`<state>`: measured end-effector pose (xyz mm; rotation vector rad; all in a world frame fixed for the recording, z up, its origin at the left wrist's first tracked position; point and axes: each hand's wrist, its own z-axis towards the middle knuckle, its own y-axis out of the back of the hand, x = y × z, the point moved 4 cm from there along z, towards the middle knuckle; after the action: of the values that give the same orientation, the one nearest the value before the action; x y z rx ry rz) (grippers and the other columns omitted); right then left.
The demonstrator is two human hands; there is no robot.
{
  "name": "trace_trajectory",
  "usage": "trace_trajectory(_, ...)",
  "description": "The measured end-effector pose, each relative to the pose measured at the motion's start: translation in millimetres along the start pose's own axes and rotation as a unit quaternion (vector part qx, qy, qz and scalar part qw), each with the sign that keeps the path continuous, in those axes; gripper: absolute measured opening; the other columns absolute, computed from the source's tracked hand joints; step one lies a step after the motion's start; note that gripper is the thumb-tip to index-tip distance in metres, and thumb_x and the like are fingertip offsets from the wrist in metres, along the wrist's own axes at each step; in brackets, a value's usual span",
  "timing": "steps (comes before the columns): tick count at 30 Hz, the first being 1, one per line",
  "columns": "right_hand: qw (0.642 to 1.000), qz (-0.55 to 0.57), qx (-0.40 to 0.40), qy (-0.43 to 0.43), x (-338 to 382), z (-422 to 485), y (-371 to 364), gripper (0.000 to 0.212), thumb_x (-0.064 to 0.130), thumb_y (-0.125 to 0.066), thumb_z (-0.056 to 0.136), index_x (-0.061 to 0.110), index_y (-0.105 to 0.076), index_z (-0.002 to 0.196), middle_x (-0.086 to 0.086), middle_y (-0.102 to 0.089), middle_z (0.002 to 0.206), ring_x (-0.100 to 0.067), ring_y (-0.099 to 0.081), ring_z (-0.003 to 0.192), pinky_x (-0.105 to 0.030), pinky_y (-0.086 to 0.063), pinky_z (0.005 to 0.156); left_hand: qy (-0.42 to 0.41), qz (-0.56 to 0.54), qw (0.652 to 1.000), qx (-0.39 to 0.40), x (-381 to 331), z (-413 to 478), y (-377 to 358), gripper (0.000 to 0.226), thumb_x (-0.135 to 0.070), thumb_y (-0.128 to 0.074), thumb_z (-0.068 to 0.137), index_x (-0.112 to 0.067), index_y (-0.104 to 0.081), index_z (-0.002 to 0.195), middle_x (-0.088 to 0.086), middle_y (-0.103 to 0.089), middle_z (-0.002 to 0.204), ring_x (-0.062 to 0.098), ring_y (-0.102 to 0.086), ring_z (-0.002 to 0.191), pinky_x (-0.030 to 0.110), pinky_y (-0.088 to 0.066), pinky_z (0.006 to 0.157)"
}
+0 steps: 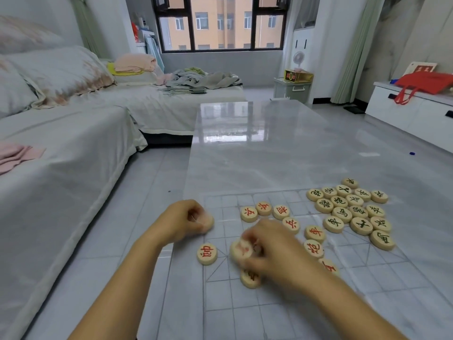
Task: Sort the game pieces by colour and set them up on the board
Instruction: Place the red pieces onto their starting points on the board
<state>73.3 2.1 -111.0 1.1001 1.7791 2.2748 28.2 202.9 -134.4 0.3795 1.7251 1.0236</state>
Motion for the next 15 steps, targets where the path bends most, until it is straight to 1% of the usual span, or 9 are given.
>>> trace_trajectory(3, 0.997, -0.055, 0.041, 0.045, 37.6, -13.8, -30.6, 0.033, 0.038, -0.052, 0.086, 0.019, -0.054, 0.113, 0.000, -0.051, 0.113, -0.019, -0.042, 0.105, -0.033, -0.030, 0.092, -0.005, 0.006, 1.000, 0.017, 1.0, -2.3, -7.7, 0.031, -0.020, -0.078, 0.071, -0.023, -0.059, 0.095, -0.008, -0.057, 0.088, 0.007, -0.052, 0.076, 0.012, -0.041, 0.064)
trace_trajectory(5, 0.994, -0.086, 0.046, 0.047, 44.8, -13.9, -44.3, 0.036, 0.036, -0.050, 0.087, 0.017, -0.051, 0.118, -0.003, -0.050, 0.116, -0.022, -0.040, 0.108, -0.034, -0.025, 0.093, -0.010, 0.010, 1.000, 0.018, 3.1, -4.2, -7.4, 0.034, -0.019, -0.076, 0.074, -0.023, -0.057, 0.103, -0.006, -0.056, 0.093, 0.007, -0.051, 0.078, 0.011, -0.040, 0.066)
trace_trajectory(7, 0.993, -0.106, 0.035, 0.046, 43.3, -12.9, -51.5, 0.039, 0.036, -0.050, 0.087, 0.017, -0.049, 0.121, -0.003, -0.050, 0.117, -0.023, -0.039, 0.111, -0.035, -0.023, 0.095, -0.016, 0.002, 0.999, 0.028, 6.4, -5.8, -5.2, 0.040, -0.015, -0.072, 0.078, -0.022, -0.057, 0.114, -0.004, -0.054, 0.097, 0.008, -0.051, 0.083, 0.009, -0.040, 0.070)
trace_trajectory(9, 0.993, -0.100, 0.022, 0.050, 39.0, -14.5, -54.2, 0.043, 0.039, -0.050, 0.086, 0.020, -0.047, 0.125, 0.000, -0.048, 0.120, -0.020, -0.038, 0.113, -0.033, -0.020, 0.096, -0.025, 0.003, 0.999, 0.038, 9.7, -7.6, -3.3, 0.043, -0.014, -0.070, 0.080, -0.023, -0.056, 0.120, -0.002, -0.053, 0.101, 0.012, -0.052, 0.091, 0.013, -0.042, 0.078)
trace_trajectory(11, 0.995, -0.083, 0.009, 0.050, 34.4, -17.0, -54.8, 0.048, 0.044, -0.052, 0.084, 0.024, -0.044, 0.128, 0.004, -0.045, 0.122, -0.016, -0.035, 0.116, -0.029, -0.017, 0.092, -0.036, 0.011, 0.998, 0.041, 10.8, -8.9, -3.4, 0.043, -0.016, -0.067, 0.083, -0.024, -0.055, 0.124, -0.003, -0.050, 0.103, 0.014, -0.051, 0.097, 0.019, -0.040, 0.085)
trace_trajectory(13, 0.996, -0.074, 0.001, 0.046, 31.8, -18.1, -54.7, 0.052, 0.047, -0.055, 0.082, 0.027, -0.043, 0.128, 0.007, -0.043, 0.122, -0.013, -0.033, 0.116, -0.025, -0.014, 0.085, -0.048, 0.021, 0.998, 0.040, 9.3, -10.1, -4.5, 0.039, -0.018, -0.064, 0.086, -0.024, -0.056, 0.123, -0.003, -0.048, 0.103, 0.013, -0.049, 0.097, 0.020, -0.036, 0.086)
trace_trajectory(15, 0.997, -0.063, -0.004, 0.046, 31.4, -17.8, -56.1, 0.050, 0.049, -0.056, 0.081, 0.029, -0.045, 0.126, 0.009, -0.043, 0.119, -0.011, -0.034, 0.115, -0.024, -0.013, 0.085, -0.054, 0.023, 0.998, 0.034, 8.8, -10.6, -5.5, 0.035, -0.018, -0.063, 0.086, -0.022, -0.057, 0.121, -0.003, -0.048, 0.104, 0.013, -0.049, 0.097, 0.020, -0.037, 0.085)
